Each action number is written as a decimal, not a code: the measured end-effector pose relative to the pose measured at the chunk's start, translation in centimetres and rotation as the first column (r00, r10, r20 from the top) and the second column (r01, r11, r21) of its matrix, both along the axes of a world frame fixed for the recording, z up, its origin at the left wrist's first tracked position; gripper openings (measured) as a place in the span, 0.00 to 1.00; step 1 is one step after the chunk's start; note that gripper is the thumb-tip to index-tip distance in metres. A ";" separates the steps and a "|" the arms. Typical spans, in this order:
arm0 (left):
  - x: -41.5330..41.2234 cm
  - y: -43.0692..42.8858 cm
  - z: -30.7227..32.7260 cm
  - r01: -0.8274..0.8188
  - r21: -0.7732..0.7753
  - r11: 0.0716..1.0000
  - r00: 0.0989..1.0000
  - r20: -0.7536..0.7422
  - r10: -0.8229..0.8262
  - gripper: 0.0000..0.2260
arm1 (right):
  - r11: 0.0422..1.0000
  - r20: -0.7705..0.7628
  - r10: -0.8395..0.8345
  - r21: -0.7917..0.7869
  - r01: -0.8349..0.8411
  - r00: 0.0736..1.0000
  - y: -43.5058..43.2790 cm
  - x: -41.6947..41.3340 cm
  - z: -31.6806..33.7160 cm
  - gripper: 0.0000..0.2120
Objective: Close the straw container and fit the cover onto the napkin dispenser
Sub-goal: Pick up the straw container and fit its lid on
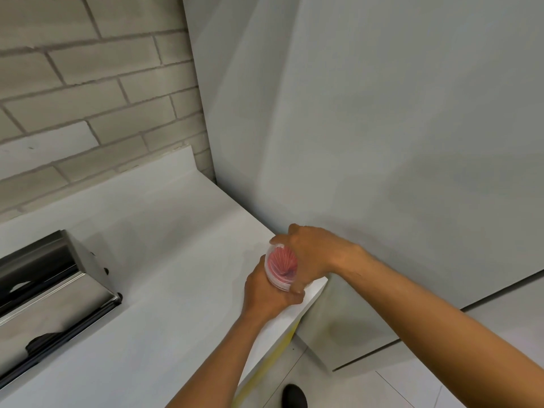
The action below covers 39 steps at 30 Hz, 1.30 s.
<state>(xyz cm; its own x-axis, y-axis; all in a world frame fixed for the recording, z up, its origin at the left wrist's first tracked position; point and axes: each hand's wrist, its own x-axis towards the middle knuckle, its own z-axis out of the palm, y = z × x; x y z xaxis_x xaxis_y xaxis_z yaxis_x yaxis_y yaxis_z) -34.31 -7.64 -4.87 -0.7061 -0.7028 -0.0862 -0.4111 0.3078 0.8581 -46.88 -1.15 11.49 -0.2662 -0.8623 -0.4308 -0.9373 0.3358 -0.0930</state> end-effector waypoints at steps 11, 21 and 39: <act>0.1 0.3 0.8 0.010 -0.035 0.999 0.998 -0.054 -0.012 0.36 | 0.995 0.110 0.035 0.087 -0.045 0.993 -0.1 -0.6 0.8 0.60; 0.2 0.2 0.6 0.010 -0.009 1.000 0.999 -0.052 -0.010 0.46 | 0.997 0.067 0.004 0.078 -0.009 0.998 0.2 -0.2 0.5 0.64; 1.1 0.1 1.2 0.053 0.084 0.995 0.994 -0.101 -0.045 0.46 | 0.996 0.045 -0.089 -0.002 0.089 0.995 0.7 0.8 0.3 0.59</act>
